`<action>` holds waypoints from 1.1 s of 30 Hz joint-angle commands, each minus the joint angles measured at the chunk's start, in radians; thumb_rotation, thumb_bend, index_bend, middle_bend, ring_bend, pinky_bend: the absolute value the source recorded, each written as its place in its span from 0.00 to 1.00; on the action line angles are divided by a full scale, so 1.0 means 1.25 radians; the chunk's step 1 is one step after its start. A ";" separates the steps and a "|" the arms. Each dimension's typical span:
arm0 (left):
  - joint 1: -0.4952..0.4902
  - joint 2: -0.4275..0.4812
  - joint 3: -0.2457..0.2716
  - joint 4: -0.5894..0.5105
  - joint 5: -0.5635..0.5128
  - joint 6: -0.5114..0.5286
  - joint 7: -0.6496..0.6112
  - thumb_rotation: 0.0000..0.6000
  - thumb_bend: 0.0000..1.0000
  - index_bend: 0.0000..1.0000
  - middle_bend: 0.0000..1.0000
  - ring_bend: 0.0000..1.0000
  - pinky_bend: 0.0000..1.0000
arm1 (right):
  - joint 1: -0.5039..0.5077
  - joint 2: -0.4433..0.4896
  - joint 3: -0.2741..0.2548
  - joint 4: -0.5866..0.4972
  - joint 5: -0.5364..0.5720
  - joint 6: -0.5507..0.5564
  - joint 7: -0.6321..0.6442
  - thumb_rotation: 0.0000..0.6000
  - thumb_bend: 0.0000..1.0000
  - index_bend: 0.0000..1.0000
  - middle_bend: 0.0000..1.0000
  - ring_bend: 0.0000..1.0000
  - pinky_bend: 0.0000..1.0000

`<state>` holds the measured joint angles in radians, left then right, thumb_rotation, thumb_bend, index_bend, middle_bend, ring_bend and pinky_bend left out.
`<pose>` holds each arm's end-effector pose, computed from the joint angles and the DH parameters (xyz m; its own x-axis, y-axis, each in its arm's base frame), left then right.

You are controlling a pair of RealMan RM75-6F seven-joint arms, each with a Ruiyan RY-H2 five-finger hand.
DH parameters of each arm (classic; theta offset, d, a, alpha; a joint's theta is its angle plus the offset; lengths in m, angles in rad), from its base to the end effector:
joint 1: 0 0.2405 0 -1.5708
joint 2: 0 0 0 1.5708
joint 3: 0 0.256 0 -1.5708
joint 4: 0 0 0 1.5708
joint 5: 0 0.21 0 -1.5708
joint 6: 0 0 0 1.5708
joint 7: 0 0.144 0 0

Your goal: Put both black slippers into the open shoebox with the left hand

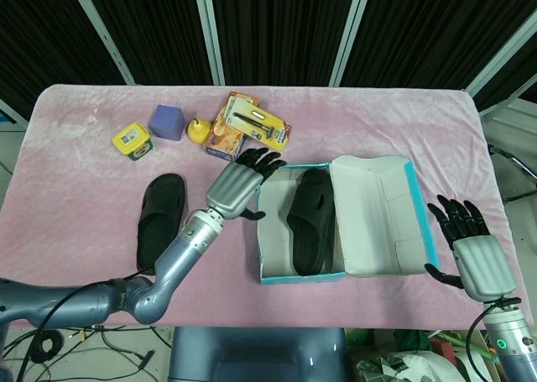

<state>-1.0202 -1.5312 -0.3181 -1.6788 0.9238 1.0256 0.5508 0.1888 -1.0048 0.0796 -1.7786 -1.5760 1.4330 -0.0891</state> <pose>-0.0044 0.3594 0.0068 0.3998 0.1189 0.9089 0.7934 -0.5414 -0.2782 -0.2543 -0.2115 0.1725 0.4371 0.0248 0.8991 -0.8799 -0.1954 0.4332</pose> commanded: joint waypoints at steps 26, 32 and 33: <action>0.032 0.087 0.141 0.053 -0.429 -0.032 0.217 1.00 0.00 0.09 0.16 0.11 0.14 | 0.009 -0.024 0.001 0.030 -0.003 -0.003 0.020 1.00 0.08 0.00 0.00 0.00 0.01; 0.045 0.129 0.141 0.013 -0.429 -0.058 0.172 1.00 0.00 0.09 0.17 0.11 0.15 | 0.012 -0.025 0.002 0.031 0.002 -0.007 0.021 1.00 0.08 0.00 0.00 0.00 0.01; 0.048 0.139 0.142 0.004 -0.428 -0.064 0.162 1.00 0.00 0.09 0.16 0.11 0.15 | 0.013 -0.025 0.002 0.031 0.002 -0.009 0.022 1.00 0.08 0.00 0.00 0.00 0.01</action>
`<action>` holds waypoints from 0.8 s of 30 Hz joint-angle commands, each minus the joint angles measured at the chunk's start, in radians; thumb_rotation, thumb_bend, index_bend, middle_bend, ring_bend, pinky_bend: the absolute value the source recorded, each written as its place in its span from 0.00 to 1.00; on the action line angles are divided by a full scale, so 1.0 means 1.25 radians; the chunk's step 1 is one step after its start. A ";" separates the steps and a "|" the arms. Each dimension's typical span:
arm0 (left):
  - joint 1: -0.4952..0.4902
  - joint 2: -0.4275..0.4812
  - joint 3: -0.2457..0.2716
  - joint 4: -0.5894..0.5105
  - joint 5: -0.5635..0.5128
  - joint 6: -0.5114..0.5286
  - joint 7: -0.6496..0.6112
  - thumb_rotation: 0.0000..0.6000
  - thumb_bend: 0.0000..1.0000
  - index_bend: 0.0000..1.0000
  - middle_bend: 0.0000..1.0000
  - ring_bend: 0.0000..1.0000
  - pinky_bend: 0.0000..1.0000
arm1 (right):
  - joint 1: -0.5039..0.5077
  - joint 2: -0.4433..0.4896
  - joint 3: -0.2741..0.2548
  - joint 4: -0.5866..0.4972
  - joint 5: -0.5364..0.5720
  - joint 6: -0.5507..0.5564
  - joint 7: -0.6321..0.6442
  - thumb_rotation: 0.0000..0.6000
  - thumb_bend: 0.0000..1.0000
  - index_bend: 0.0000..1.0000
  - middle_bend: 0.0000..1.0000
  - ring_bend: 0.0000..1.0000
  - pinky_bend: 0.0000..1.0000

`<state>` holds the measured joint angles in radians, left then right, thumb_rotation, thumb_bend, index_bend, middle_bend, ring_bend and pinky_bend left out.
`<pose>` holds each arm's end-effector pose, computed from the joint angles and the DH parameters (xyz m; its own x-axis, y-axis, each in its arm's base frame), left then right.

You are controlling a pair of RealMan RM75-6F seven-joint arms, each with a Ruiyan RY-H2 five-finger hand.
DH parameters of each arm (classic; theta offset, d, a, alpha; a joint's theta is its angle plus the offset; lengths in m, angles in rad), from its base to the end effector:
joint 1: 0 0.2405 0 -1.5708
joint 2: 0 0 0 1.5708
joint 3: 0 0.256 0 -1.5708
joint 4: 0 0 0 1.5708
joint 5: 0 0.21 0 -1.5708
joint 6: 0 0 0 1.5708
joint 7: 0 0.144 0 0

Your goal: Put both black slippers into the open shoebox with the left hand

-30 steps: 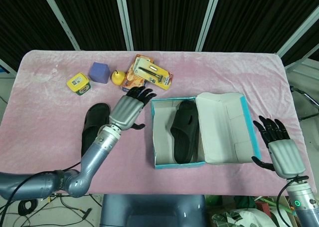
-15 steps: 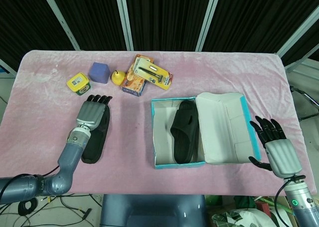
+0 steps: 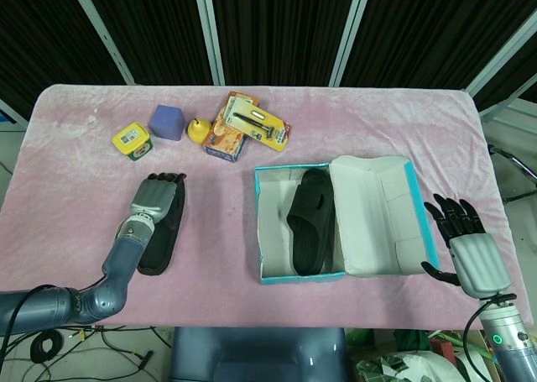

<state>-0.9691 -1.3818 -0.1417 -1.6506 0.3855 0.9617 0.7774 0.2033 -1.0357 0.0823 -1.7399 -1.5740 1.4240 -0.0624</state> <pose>-0.1498 0.3707 0.0190 0.5721 0.4286 0.6993 0.8094 -0.1573 -0.5658 -0.2576 -0.2172 0.1659 0.4208 0.0210 0.9069 -0.8862 -0.2042 0.4160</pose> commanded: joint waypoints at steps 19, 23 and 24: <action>-0.012 -0.038 0.053 0.115 -0.059 -0.024 0.002 1.00 0.00 0.07 0.17 0.11 0.15 | 0.010 -0.004 0.002 0.003 0.010 -0.015 0.000 1.00 0.08 0.00 0.00 0.00 0.01; -0.024 -0.059 0.054 0.150 -0.090 -0.039 0.014 1.00 0.00 0.08 0.17 0.11 0.15 | 0.007 -0.004 0.002 0.002 0.014 -0.011 0.000 1.00 0.08 0.00 0.00 0.00 0.01; -0.026 -0.062 0.055 0.156 -0.094 -0.043 0.017 1.00 0.00 0.08 0.17 0.11 0.16 | 0.006 -0.004 0.002 0.002 0.015 -0.011 0.000 1.00 0.08 0.00 0.00 0.00 0.01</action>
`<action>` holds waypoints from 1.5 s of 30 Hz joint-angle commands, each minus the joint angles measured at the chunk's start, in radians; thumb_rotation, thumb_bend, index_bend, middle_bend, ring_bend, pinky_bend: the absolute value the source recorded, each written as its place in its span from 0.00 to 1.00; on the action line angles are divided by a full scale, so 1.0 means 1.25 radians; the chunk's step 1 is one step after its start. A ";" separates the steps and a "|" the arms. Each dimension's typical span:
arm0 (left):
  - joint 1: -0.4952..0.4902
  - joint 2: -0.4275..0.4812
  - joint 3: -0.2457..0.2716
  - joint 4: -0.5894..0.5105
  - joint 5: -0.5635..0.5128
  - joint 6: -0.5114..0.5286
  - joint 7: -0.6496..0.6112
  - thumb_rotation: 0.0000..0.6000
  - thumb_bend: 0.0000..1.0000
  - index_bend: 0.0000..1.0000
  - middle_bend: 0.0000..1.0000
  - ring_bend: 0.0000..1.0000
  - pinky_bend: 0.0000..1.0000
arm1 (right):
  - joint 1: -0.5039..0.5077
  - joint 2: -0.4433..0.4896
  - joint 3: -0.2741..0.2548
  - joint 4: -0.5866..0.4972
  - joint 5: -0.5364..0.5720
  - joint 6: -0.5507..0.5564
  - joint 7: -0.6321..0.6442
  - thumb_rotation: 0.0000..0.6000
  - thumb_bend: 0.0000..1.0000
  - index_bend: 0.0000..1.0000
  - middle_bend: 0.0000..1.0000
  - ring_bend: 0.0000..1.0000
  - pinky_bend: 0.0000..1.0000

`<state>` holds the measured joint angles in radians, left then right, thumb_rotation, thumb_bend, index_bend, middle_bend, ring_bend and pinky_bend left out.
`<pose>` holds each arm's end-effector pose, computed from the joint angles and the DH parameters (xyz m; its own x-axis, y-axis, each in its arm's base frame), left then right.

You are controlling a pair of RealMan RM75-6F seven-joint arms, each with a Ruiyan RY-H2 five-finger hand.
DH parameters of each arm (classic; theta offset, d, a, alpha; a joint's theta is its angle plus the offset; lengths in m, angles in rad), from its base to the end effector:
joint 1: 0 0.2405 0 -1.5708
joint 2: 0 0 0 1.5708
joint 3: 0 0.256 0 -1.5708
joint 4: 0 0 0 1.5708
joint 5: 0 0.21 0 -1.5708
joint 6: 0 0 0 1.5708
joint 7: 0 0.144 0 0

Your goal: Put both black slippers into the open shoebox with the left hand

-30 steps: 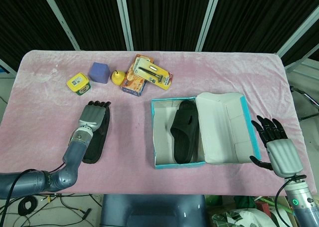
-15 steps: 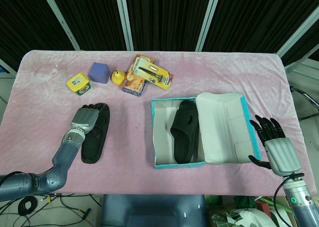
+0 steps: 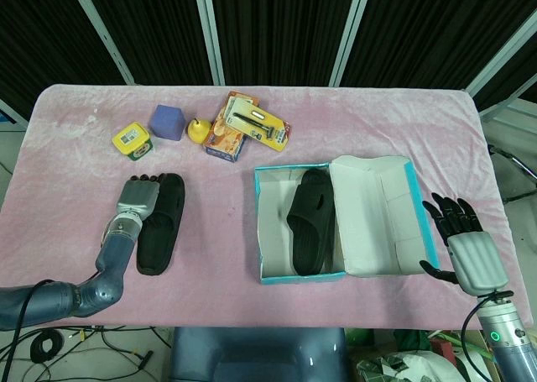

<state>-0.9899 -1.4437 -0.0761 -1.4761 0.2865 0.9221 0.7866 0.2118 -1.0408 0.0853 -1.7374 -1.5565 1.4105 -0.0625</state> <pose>-0.1887 0.3860 0.0107 0.5898 0.4742 0.6537 0.7648 -0.0679 -0.6407 -0.2585 -0.2205 0.1640 0.4183 0.0123 0.9082 -0.8897 -0.1960 0.4124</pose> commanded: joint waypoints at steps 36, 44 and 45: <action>0.215 -0.064 -0.229 -0.059 0.722 0.061 -0.834 1.00 0.00 0.38 0.48 0.43 0.47 | -0.003 -0.001 -0.005 -0.003 -0.006 0.005 -0.003 1.00 0.08 0.00 0.00 0.00 0.01; 0.143 -0.202 -0.257 0.069 0.774 0.114 -0.850 1.00 0.00 0.39 0.48 0.42 0.47 | -0.003 0.005 -0.004 -0.007 -0.012 0.010 -0.002 1.00 0.08 0.00 0.00 0.00 0.01; 0.135 -0.213 -0.258 0.081 0.777 0.116 -0.848 1.00 0.00 0.39 0.48 0.42 0.47 | -0.003 0.006 -0.004 -0.007 -0.012 0.010 -0.001 1.00 0.08 0.00 0.00 0.00 0.01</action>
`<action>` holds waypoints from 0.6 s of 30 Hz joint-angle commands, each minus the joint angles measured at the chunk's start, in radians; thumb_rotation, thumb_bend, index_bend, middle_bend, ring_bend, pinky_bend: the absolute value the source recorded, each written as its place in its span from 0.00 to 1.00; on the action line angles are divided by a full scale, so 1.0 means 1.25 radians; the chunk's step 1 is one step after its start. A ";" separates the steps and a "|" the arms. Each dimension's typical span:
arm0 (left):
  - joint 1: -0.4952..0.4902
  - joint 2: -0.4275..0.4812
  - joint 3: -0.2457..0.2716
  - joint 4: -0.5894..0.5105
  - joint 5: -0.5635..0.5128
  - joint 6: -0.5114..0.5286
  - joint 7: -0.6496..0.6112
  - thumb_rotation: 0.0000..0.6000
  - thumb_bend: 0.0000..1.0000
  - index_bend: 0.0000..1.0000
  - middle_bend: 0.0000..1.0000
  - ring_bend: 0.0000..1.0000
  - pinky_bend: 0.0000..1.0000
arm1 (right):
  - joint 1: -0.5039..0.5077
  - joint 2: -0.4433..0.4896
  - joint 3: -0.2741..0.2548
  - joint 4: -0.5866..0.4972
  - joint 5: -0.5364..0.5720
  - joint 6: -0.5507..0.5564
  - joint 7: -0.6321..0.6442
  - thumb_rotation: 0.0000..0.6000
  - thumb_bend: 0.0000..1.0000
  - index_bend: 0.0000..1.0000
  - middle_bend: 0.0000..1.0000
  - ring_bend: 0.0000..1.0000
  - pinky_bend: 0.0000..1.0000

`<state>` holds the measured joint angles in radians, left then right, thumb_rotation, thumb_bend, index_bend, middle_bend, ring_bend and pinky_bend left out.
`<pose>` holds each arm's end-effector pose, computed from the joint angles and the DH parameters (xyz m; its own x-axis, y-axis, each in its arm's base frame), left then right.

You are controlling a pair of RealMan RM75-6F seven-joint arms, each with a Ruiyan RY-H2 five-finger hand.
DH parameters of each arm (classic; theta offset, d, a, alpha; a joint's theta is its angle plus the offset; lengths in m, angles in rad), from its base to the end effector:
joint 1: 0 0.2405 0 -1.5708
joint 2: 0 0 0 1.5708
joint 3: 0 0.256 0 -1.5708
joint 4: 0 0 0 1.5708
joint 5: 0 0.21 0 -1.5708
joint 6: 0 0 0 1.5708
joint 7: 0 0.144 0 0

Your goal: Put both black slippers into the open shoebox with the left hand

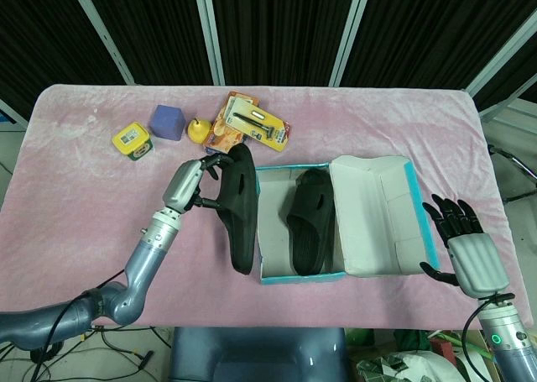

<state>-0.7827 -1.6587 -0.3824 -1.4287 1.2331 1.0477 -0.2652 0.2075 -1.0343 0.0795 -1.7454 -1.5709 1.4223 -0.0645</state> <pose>-0.0760 0.3734 0.0021 -0.2528 0.2671 0.9299 0.8760 -0.3449 0.3372 -0.2564 -0.2176 0.1654 0.4195 0.0177 0.9076 -0.8868 -0.2055 0.4139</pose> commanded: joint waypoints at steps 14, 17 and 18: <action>-0.102 -0.174 -0.015 0.179 0.039 0.022 -0.038 1.00 0.00 0.38 0.47 0.41 0.47 | -0.008 0.011 -0.001 -0.003 0.010 0.005 0.004 1.00 0.08 0.00 0.00 0.00 0.01; -0.110 -0.194 -0.010 0.212 0.049 0.029 -0.042 1.00 0.00 0.37 0.47 0.41 0.47 | -0.008 0.012 -0.001 -0.003 0.010 0.004 0.006 1.00 0.08 0.00 0.00 0.00 0.01; -0.112 -0.199 -0.008 0.221 0.051 0.031 -0.045 1.00 0.00 0.37 0.47 0.41 0.47 | -0.008 0.012 -0.001 -0.003 0.010 0.004 0.006 1.00 0.08 0.00 0.00 0.00 0.01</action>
<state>-0.9132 -1.8904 -0.3987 -1.1744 1.2875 1.0807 -0.3148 0.1970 -1.0191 0.0789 -1.7492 -1.5583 1.4275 -0.0571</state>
